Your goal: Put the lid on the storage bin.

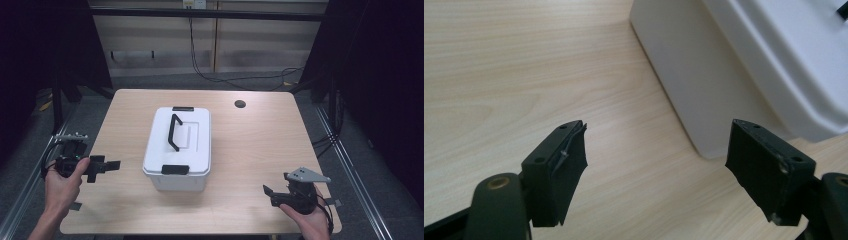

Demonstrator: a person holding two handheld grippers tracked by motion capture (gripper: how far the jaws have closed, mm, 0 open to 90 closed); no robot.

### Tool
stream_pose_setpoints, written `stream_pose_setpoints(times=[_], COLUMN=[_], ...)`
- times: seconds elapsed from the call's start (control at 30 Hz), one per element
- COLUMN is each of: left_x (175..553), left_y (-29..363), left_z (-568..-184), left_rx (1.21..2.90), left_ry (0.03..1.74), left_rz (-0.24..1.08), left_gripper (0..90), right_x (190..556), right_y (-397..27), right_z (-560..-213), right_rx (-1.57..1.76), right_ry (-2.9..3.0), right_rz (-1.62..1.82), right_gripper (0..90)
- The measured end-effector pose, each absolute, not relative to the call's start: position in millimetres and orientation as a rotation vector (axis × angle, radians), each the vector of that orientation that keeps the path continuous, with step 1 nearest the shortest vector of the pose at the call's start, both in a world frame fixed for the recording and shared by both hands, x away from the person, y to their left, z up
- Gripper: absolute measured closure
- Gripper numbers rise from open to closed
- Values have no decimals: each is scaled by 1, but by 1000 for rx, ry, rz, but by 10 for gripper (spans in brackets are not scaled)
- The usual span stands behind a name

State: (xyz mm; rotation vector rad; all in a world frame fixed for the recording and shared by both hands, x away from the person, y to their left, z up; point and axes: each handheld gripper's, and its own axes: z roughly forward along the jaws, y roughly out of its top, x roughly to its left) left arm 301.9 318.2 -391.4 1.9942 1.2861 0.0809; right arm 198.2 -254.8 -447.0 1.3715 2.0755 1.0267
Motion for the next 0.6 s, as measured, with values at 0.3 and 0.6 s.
stream_pose_setpoints(times=[0.3,0.6], left_x=[293,281], left_y=[326,327], left_z=[-420,-442], left_rx=[1981,1995], left_ry=[1308,1304], left_rz=[91,183], left_gripper=[236,236], right_x=[199,202], right_y=[-255,-255], right_z=[-449,-453], right_rx=[1388,1386], right_ry=[2065,2094], right_rz=[1022,998], right_gripper=[157,156])
